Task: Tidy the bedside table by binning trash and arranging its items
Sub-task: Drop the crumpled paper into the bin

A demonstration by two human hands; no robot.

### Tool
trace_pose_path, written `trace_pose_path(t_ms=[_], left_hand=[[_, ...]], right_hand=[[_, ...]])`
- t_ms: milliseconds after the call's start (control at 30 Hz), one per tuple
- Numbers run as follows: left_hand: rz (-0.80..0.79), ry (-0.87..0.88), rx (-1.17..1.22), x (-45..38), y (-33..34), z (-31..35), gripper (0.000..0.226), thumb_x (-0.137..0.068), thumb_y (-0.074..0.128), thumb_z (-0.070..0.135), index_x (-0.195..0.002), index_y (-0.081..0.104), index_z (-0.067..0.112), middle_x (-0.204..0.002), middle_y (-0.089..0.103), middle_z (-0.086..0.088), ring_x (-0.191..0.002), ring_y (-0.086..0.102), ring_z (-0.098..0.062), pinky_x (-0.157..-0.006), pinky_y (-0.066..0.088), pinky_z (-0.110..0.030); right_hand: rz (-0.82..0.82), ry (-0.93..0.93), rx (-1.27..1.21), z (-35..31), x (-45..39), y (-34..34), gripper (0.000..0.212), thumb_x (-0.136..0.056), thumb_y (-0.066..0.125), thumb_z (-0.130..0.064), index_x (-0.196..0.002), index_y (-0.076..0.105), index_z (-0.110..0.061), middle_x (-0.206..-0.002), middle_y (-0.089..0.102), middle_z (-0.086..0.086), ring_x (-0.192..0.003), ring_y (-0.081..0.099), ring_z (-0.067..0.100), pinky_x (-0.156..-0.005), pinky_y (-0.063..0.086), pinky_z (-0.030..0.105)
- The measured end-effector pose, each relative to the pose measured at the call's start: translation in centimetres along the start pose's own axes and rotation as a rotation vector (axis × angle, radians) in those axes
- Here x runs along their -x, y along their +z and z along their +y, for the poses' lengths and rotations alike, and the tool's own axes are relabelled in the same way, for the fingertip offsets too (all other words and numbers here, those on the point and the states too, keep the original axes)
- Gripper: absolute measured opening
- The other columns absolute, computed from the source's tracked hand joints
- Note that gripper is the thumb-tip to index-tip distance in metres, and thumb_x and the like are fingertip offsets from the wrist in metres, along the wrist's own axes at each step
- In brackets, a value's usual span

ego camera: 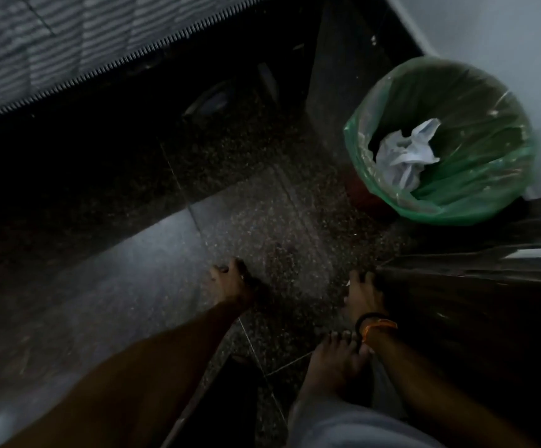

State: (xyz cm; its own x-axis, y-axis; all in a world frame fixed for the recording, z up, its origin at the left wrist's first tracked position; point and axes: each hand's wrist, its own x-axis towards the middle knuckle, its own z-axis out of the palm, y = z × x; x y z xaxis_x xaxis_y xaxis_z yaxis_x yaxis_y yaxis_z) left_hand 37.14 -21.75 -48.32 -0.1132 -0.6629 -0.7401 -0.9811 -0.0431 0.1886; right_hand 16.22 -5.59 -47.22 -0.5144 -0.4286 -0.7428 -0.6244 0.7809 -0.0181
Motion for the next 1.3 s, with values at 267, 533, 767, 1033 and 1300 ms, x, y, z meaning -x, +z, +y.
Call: trace_pose_path(t_ms=[267, 533, 767, 1033, 1300], left_hand=[[0.032, 0.149, 0.077, -2.0, 2.0, -1.6, 0.028, -0.080, 0.066, 0.018, -0.106, 0.062, 0.009, -0.111, 0.059, -0.014, -0.099, 0.060, -0.031, -0.081, 0.046, -0.031], [0.031, 0.343, 0.195, 0.0, -1.9, 3.0, 0.009, -0.084, 0.065, 0.018, -0.084, 0.058, 0.013, -0.081, 0.066, -0.006, -0.080, 0.063, -0.023, -0.061, 0.042, -0.028], [0.097, 0.663, 0.165, 4.5, -7.2, 10.4, 0.045, -0.091, 0.061, 0.029, -0.136, 0.052, 0.027, -0.089, 0.073, -0.002, -0.085, 0.066, -0.016, -0.081, 0.050, -0.027], [0.292, 0.933, 0.262, 10.6, -14.3, 21.0, 0.022, -0.085, 0.057, 0.019, -0.095, 0.076, 0.021, -0.094, 0.076, -0.002, -0.092, 0.068, -0.018, -0.080, 0.047, -0.025], [0.119, 0.876, 0.250, 12.2, -14.7, 29.2, 0.024, -0.078, 0.062, 0.009, -0.096, 0.076, 0.016, -0.092, 0.075, -0.008, -0.087, 0.071, -0.022, -0.073, 0.059, -0.033]], right_hand=[[0.108, -0.090, 0.160, 0.0, -2.1, 1.1, 0.046, -0.086, 0.059, -0.010, -0.131, 0.047, -0.010, -0.133, 0.048, 0.015, -0.113, 0.058, 0.035, -0.090, 0.050, 0.041], [0.154, -0.179, -0.239, -3.4, 0.3, -4.5, 0.037, -0.085, 0.056, -0.013, -0.122, 0.055, -0.018, -0.112, 0.067, 0.015, -0.103, 0.063, 0.036, -0.081, 0.049, 0.037], [0.473, -0.409, -0.380, -6.2, 4.8, -12.4, 0.028, -0.089, 0.050, -0.009, -0.105, 0.070, -0.018, -0.110, 0.057, 0.010, -0.094, 0.059, 0.033, -0.081, 0.050, 0.039], [0.931, -0.409, -0.321, -5.1, 8.8, -23.2, 0.020, -0.081, 0.058, -0.004, -0.096, 0.070, -0.010, -0.109, 0.058, 0.011, -0.082, 0.061, 0.035, -0.063, 0.052, 0.039], [0.676, -0.118, -0.172, -1.1, 8.4, -29.0, 0.024, -0.093, 0.056, -0.022, -0.111, 0.066, -0.010, -0.118, 0.058, 0.017, -0.107, 0.056, 0.038, -0.087, 0.048, 0.044]])
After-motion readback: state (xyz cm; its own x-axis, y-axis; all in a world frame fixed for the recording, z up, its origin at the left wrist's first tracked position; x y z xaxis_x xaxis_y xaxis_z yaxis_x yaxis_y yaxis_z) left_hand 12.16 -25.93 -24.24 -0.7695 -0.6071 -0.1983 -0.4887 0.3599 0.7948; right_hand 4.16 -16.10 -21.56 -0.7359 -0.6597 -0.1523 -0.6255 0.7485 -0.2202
